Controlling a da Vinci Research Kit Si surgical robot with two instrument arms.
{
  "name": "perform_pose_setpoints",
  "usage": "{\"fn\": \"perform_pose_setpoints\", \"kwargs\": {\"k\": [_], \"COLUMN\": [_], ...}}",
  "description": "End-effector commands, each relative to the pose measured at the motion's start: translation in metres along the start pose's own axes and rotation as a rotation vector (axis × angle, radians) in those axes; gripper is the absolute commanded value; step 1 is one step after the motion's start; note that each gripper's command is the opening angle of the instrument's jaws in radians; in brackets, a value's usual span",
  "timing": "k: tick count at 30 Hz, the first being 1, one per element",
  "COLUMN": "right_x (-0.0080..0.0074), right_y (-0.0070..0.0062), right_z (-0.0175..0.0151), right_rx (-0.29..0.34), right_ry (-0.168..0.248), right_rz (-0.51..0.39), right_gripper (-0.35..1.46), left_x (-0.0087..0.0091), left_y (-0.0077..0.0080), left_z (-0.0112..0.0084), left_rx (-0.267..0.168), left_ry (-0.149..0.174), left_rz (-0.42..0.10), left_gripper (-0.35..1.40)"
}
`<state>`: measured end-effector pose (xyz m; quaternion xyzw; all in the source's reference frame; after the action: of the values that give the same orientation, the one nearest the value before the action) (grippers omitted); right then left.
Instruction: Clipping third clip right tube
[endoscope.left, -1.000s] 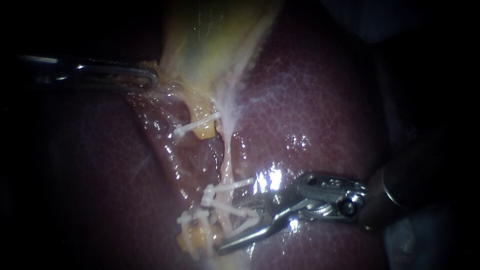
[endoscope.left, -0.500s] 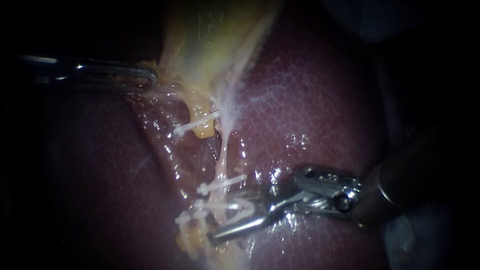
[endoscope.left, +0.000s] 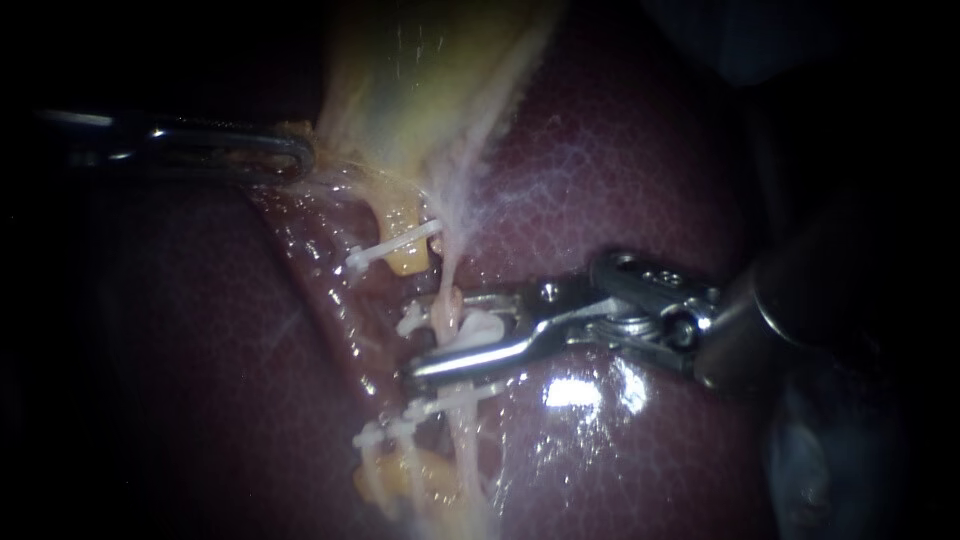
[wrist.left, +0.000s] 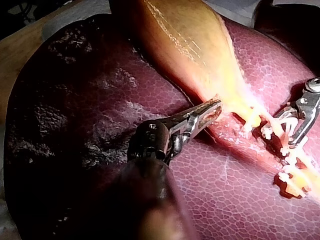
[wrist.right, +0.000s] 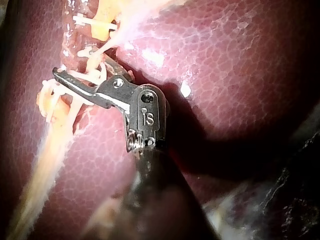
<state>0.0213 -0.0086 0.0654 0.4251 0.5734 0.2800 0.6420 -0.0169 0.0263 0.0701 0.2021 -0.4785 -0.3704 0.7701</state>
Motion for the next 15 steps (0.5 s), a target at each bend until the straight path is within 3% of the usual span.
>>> {"fn": "perform_pose_setpoints", "kwargs": {"k": [1,10,15], "right_x": [0.0003,0.0026,0.0028], "right_y": [0.0002,0.0007,0.0006], "right_z": [0.0,-0.0004,-0.0004], "right_rx": [-0.002,0.001,0.021], "right_ry": [0.002,0.037,0.064], "right_rz": [0.002,0.012,0.014], "right_gripper": [0.5,0.5,0.5], "left_x": [0.0,0.0,0.0], "left_y": [0.0,-0.0001,-0.0001], "left_z": [0.0,0.0002,0.0002], "left_rx": [-0.001,-0.002,-0.003], "left_ry": [0.0,0.0,0.0], "left_rz": [0.0,-0.001,-0.001], "left_gripper": [-0.35,-0.35,-0.35]}}
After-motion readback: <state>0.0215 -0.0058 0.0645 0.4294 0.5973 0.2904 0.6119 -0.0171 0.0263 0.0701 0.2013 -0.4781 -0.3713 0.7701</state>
